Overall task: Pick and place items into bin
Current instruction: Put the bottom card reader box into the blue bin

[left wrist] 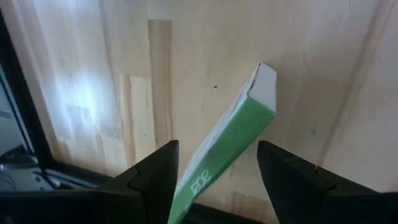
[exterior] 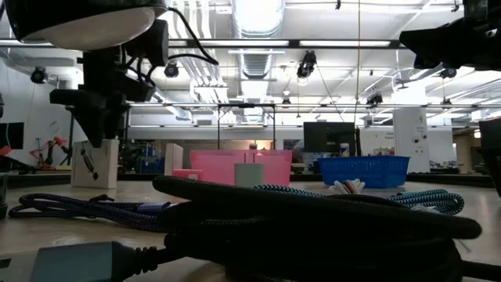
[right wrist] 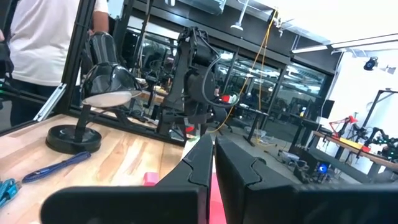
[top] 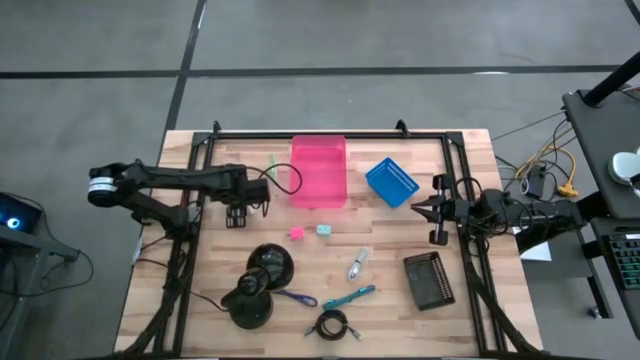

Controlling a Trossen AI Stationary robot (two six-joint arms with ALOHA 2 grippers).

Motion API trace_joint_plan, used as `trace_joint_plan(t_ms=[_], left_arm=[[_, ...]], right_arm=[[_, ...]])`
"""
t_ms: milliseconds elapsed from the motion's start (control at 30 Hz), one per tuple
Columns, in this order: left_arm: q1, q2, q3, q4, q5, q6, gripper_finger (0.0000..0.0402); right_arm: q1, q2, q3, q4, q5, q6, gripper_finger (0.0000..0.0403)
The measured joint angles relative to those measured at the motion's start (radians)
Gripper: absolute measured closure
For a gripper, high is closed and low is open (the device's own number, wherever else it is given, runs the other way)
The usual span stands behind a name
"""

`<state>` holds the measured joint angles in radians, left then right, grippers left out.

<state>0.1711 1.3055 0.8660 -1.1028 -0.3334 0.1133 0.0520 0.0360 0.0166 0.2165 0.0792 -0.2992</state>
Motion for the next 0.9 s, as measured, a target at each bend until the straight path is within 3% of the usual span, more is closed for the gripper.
trace_joint_plan(t_ms=[767,900], left_arm=[[0.043,0.218,-0.004,0.030,0.000,0.058,0.0199],[0.047,0.226,-0.004,0.029,0.000,0.064,0.0215]], right_arm=[[0.000,0.000,0.000,-0.003,0.000,0.000,0.0394],[0.000,0.000,0.000,-0.003,0.000,0.000,0.0394]])
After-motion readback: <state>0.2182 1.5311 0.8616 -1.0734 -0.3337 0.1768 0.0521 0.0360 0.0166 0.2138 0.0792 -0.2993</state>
